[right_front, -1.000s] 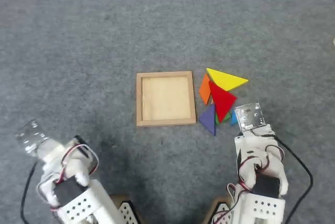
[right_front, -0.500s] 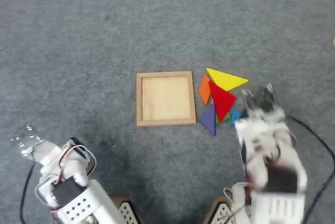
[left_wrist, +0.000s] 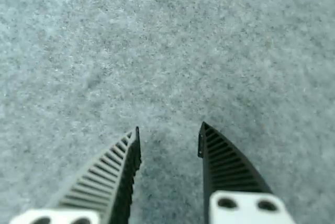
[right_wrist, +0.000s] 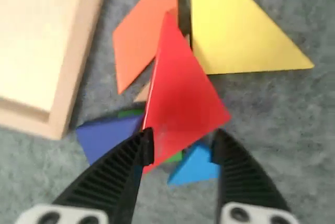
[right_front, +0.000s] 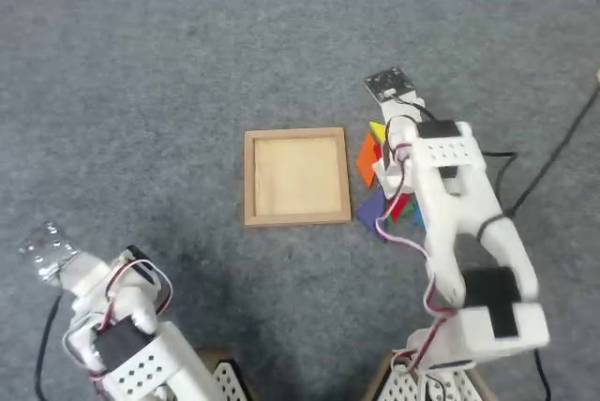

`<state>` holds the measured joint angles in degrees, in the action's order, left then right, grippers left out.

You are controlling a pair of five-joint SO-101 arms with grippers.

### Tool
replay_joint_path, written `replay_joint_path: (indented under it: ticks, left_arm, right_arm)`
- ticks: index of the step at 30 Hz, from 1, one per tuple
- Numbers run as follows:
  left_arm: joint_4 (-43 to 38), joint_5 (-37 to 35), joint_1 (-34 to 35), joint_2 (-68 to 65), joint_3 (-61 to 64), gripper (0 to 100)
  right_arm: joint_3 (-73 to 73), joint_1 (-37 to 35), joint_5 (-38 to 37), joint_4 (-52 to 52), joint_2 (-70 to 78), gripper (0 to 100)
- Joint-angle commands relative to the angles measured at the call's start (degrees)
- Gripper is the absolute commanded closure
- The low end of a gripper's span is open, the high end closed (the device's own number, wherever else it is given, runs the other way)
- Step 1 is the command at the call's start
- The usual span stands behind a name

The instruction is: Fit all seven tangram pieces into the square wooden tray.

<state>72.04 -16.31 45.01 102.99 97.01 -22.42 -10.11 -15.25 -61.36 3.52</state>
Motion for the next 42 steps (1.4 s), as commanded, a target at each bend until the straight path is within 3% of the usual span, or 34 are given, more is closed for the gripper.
replay_joint_path:
  ticks: [1, 6, 11, 25, 36, 42]
  left_arm:
    - [0.18, -0.53, 0.35, 0.88, -0.48, 82]
    - [0.18, -0.53, 0.35, 0.88, -0.48, 82]
    - [0.18, -0.53, 0.35, 0.88, -0.48, 82]
    - [0.18, -0.53, 0.35, 0.88, -0.48, 82]
    - [0.18, -0.53, 0.35, 0.88, -0.48, 82]
    - [0.18, -0.53, 0.35, 0.88, -0.48, 82]
  right_arm:
    - [3.60, 0.04, 4.75, 2.68, -0.04, 74.9]
    - [3.34, 0.04, 9.14, 6.11, 0.40, 69.5]
    - [3.60, -0.57, 6.15, 6.55, 3.47, 60.7]
    - [4.48, -1.71, 10.73, 9.80, 8.22, 62.5]
    - [-7.74, -8.92, 16.09, 17.63, -6.81, 62.6]
    - [-7.03, -8.75, 15.65, 18.51, -2.77, 62.6]
